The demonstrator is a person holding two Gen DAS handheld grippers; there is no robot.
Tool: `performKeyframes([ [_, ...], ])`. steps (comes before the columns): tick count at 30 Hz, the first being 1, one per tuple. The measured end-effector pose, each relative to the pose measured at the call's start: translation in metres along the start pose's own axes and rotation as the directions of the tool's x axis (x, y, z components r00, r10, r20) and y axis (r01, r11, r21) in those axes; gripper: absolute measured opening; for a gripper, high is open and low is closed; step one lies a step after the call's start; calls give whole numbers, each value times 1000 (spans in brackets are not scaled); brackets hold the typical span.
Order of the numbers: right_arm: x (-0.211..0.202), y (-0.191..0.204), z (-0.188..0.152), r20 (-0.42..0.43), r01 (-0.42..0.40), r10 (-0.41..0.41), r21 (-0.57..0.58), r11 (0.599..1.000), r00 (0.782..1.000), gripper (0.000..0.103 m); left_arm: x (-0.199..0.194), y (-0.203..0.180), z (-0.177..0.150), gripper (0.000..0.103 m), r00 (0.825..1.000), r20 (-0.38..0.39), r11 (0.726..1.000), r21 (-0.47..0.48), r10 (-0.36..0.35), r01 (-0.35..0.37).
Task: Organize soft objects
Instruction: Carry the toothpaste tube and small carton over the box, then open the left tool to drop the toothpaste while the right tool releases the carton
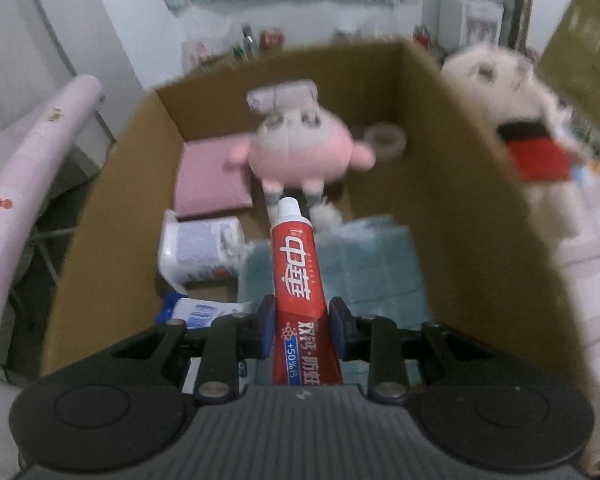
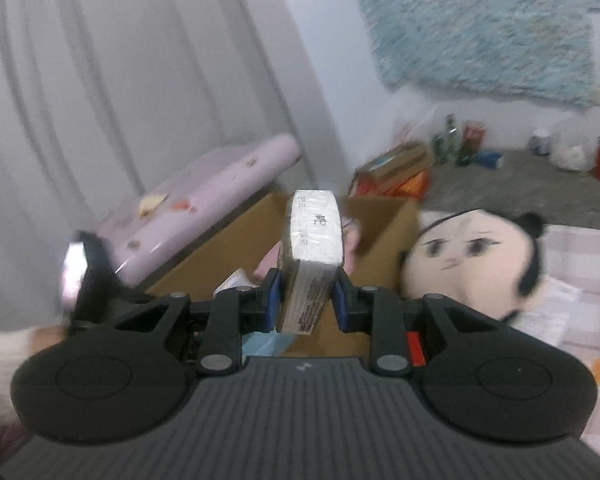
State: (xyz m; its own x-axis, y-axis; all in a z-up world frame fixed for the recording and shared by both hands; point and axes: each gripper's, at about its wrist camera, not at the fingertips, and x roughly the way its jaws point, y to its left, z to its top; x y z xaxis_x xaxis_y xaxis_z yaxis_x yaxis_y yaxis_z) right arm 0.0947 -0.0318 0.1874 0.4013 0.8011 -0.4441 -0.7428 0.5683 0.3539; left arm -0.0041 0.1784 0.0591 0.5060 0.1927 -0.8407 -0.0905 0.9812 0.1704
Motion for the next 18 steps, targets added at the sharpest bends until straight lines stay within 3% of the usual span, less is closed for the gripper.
performKeyframes([
  [3,26,26,9,-52,16,-19,-61,998,998,25,20,1,-4,32,999,-43,1000,17,12,-12],
  [5,49,46,13,-106,24,-34,-99,995,994,25,20,4,-4,35,998,-60,1000,2,-15,16],
  [7,72,65,14,-161,14,-36,-135,991,986,25,13,8,-5,37,1000,-27,1000,7,-10,11],
  [9,93,85,12,-194,28,-67,-197,980,979,25,-2,9,-8,48,998,41,998,36,57,-59],
  [10,102,93,10,-206,39,-87,-230,972,975,25,-13,14,-12,48,994,81,996,32,76,-79],
  [12,117,107,6,-227,51,-121,-292,955,966,25,-29,26,-17,48,991,120,998,-12,57,-56],
  [14,134,126,1,-228,53,-156,-404,913,961,25,-44,39,-26,48,988,152,998,-69,20,-10],
  [18,174,153,-9,-192,103,-298,-658,746,935,25,-64,53,-44,48,979,203,993,-114,9,15],
])
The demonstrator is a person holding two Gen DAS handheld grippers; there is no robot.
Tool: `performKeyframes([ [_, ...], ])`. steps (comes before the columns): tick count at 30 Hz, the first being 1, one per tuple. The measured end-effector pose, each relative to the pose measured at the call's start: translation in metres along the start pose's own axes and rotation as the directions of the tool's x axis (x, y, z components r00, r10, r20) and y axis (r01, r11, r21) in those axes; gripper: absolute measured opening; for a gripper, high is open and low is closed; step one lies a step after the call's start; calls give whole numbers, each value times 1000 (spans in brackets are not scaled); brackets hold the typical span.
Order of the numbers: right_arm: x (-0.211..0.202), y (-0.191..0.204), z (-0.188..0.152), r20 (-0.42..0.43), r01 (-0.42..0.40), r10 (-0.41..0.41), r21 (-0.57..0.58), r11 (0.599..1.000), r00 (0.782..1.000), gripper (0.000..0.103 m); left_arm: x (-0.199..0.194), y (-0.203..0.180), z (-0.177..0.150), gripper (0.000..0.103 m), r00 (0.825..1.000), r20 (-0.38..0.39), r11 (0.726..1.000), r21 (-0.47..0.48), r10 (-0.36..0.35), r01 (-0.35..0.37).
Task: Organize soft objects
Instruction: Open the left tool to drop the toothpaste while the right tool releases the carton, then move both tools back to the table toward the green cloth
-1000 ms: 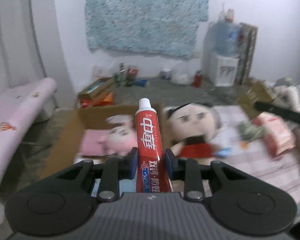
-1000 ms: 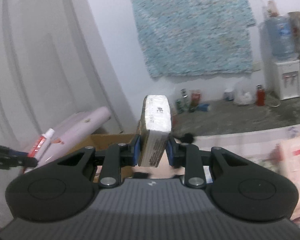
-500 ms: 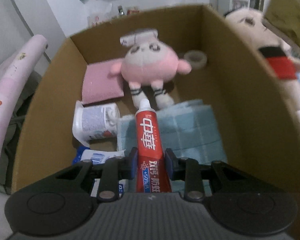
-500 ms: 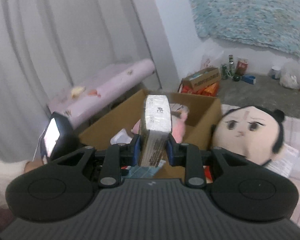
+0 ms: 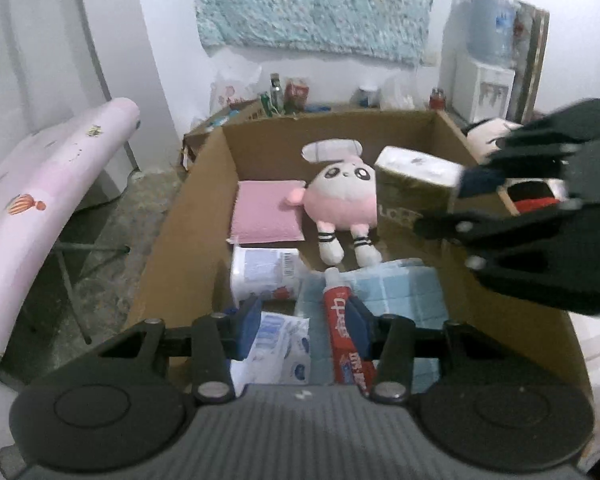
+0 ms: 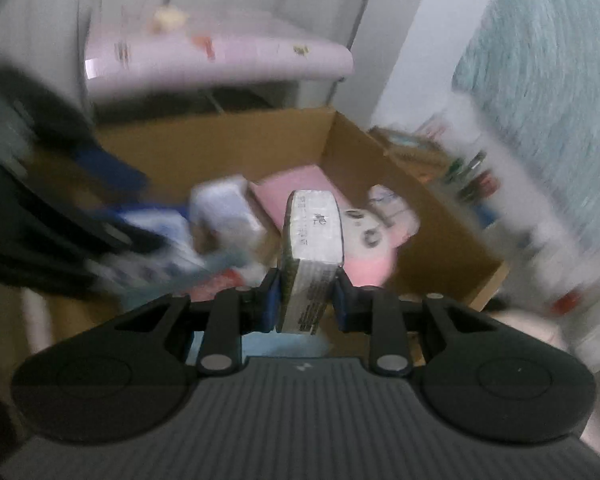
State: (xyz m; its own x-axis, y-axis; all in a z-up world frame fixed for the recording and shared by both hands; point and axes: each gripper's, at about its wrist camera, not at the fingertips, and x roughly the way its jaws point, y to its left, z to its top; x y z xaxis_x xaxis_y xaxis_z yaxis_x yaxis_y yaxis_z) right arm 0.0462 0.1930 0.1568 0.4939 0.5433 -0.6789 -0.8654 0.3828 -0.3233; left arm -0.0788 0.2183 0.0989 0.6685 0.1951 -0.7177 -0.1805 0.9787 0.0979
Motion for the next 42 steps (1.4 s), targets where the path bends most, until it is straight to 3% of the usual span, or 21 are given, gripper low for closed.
performKeyframes([
  [2,21,10,11,-48,-16,11,-118,993,999,25,-5,5,-5,48,1000,15,1000,-18,-8,8],
  [6,52,38,17,-212,-118,47,-335,935,976,26,-6,14,-13,48,999,17,997,-54,-47,48],
  [9,57,58,15,-325,-249,113,-417,874,939,31,-5,22,-18,48,998,10,995,-74,-63,63],
  [11,51,70,16,-370,-334,160,-477,813,915,42,-5,26,-20,48,998,8,995,-81,-57,58],
  [12,48,72,17,-392,-369,182,-480,796,902,57,-6,28,-22,48,999,9,995,-83,-54,54],
  [13,45,74,19,-408,-387,193,-473,792,892,76,-7,30,-22,48,999,14,995,-84,-45,46],
  [14,43,73,19,-417,-394,197,-466,792,888,86,-9,31,-24,48,999,20,996,-84,-38,40],
  [15,41,72,21,-419,-396,198,-463,793,886,93,-10,32,-24,48,999,23,996,-84,-37,38],
  [16,37,70,22,-411,-391,199,-459,798,890,93,-12,33,-25,48,999,24,995,-87,-39,41],
  [20,24,42,32,-345,-378,269,-305,874,899,91,-14,32,-27,48,998,18,994,-92,-56,58],
  [23,21,28,42,-283,-368,309,-185,911,908,77,-18,24,-25,48,998,18,995,-78,-62,63],
  [26,12,19,51,-204,-317,294,-90,944,934,72,-24,16,-22,48,997,23,996,-63,-69,70],
  [28,-12,-7,43,-101,-290,292,33,956,951,71,-30,10,-19,48,997,33,996,-50,-68,69],
  [31,-56,-60,17,96,-283,268,231,931,959,71,-41,-1,-12,48,997,53,998,-25,-65,66],
  [33,-88,-80,-4,182,-267,220,297,917,958,71,-48,-12,-6,48,995,74,998,-4,-67,68],
  [38,-134,-121,-62,165,-99,31,425,900,986,72,-63,-50,17,48,985,116,992,45,-125,121],
  [42,-147,-148,-113,135,18,-99,501,865,986,73,-71,-92,35,51,977,133,980,126,-168,152],
])
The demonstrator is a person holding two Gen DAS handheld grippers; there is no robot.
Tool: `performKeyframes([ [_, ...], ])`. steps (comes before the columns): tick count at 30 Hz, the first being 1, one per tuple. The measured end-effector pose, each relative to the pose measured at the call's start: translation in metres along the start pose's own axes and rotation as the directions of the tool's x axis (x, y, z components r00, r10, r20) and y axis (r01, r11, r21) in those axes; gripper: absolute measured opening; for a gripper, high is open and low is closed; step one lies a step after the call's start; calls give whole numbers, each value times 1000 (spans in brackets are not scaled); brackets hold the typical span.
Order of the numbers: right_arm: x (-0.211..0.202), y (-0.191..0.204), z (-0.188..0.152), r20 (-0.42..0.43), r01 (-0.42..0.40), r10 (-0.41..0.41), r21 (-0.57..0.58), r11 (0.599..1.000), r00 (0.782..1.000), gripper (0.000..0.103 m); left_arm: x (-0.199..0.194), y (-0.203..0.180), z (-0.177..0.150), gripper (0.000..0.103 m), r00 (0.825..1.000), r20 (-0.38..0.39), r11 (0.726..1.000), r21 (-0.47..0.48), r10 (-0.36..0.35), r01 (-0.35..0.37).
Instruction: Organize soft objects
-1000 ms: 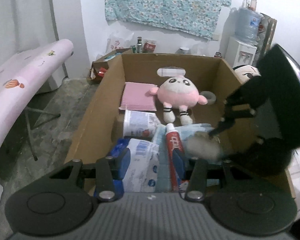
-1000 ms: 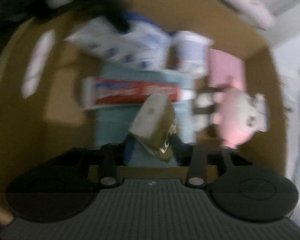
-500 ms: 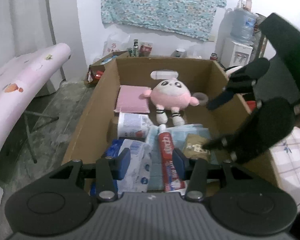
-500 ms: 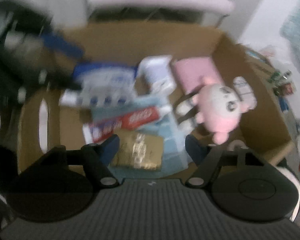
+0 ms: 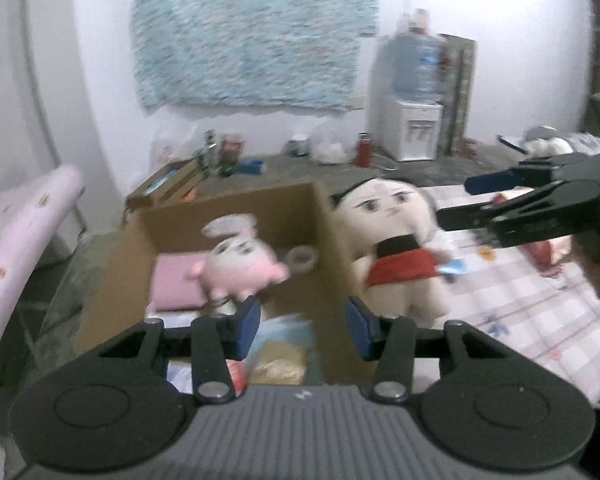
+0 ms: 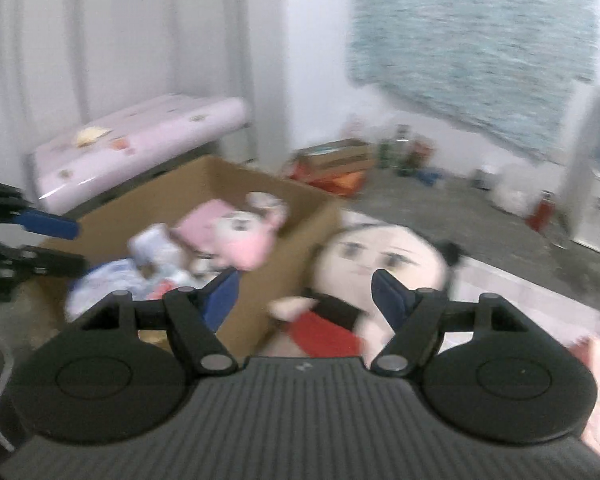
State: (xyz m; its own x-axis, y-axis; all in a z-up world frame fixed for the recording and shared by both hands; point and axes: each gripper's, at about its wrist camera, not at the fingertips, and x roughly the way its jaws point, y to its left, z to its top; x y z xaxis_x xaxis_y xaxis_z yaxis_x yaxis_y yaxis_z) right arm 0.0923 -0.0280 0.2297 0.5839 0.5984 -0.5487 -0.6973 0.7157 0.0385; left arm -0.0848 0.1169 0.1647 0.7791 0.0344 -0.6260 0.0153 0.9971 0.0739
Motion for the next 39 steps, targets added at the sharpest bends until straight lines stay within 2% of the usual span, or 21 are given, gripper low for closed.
performKeyframes([
  [5,10,-67,-49,12,73,-75,135,988,997,73,15,-55,24,52,999,-25,992,118,-36,39],
  [10,25,-101,-87,-8,172,-173,118,978,985,73,45,-101,34,54,995,-89,969,237,-42,63],
  [13,21,-124,-105,-10,203,-204,139,969,979,73,64,-120,41,54,993,-109,964,257,-48,75],
  [16,24,-147,-115,-28,245,-244,170,955,969,73,81,-140,46,54,993,-108,952,293,-56,86],
  [21,23,-196,-136,-48,299,-298,289,910,953,73,110,-171,54,54,996,-79,930,361,-47,73],
  [25,12,-228,-146,-27,259,-265,340,904,964,73,136,-191,59,54,994,-67,930,351,-91,108],
  [28,-3,-249,-153,-12,258,-277,404,878,961,73,159,-207,59,54,991,-45,923,361,-126,134],
  [32,-17,-278,-158,44,194,-249,506,841,967,73,198,-231,63,55,982,-55,922,337,-183,191],
  [36,-19,-294,-160,48,180,-240,528,830,969,73,234,-259,68,73,968,-51,917,313,-246,249],
  [39,-20,-300,-163,35,198,-253,524,828,967,73,260,-277,69,79,967,-26,916,317,-252,247],
])
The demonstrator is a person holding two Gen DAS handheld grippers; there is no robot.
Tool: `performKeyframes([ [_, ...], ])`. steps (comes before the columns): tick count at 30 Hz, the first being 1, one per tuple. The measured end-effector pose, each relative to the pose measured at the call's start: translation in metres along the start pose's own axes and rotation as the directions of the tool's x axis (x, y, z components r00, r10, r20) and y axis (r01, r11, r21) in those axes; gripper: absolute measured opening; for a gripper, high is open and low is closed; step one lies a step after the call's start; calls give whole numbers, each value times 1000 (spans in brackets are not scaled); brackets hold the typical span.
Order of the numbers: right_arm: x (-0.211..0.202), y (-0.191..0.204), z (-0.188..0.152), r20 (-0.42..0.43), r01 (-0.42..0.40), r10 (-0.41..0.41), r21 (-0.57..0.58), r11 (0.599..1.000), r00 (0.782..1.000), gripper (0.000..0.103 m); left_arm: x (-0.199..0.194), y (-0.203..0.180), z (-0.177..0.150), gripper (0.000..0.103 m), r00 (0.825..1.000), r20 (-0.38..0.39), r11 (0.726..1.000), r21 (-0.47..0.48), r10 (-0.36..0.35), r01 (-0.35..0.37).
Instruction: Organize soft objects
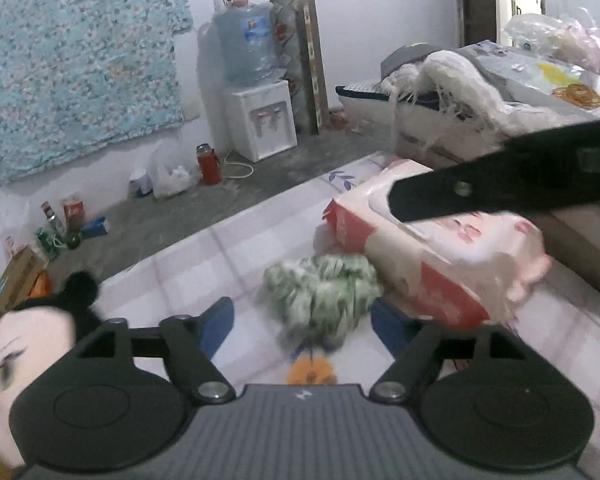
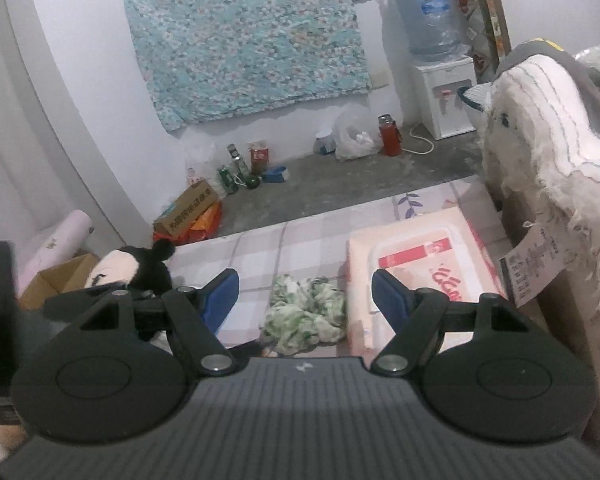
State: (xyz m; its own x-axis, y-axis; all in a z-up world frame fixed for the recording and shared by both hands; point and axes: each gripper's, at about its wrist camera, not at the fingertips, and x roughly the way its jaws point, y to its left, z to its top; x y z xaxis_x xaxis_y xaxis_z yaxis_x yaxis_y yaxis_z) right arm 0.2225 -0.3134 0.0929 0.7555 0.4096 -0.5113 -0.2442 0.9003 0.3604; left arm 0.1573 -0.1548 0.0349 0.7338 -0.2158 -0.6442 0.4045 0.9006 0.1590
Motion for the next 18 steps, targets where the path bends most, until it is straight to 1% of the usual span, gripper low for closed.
performKeyframes([
  [2,-1,-3,1,1,11,-11,-5,1000,1000,73,23,-2,3,77,1000,-25,999,-32,-3,2],
  [4,-1,-6,2,1,17,-17,-4,1000,1000,73,40,2,3,73,999,-44,993,-111,-32,27],
  [5,-1,-8,2,3,19,-19,0,1000,1000,73,47,5,2,73,998,-45,986,-162,-47,40],
  [7,-4,-11,2,8,15,-15,17,1000,1000,73,60,9,2,73,996,-52,973,-223,-69,56],
  [8,-3,-13,3,7,11,-11,27,1000,1000,73,67,10,2,71,994,-65,965,-252,-83,64],
  [9,-3,-15,3,8,10,-11,35,999,1000,73,72,11,2,64,993,-78,959,-275,-92,68],
  [10,-3,-17,4,8,13,-13,40,999,1000,73,72,9,2,54,996,-61,960,-275,-69,49],
  [11,-3,-17,3,9,15,-15,45,999,1000,73,73,7,3,42,996,-68,965,-259,-51,31],
  [12,-2,-19,3,6,12,-12,47,999,1000,73,73,5,5,33,996,-75,971,-238,-43,24],
  [15,-1,-18,2,1,14,-14,42,999,1000,73,68,1,5,26,995,-94,978,-206,-39,19],
  [18,-1,-16,3,-6,9,-9,36,999,1000,73,59,1,-2,25,992,-117,985,-169,-38,17],
])
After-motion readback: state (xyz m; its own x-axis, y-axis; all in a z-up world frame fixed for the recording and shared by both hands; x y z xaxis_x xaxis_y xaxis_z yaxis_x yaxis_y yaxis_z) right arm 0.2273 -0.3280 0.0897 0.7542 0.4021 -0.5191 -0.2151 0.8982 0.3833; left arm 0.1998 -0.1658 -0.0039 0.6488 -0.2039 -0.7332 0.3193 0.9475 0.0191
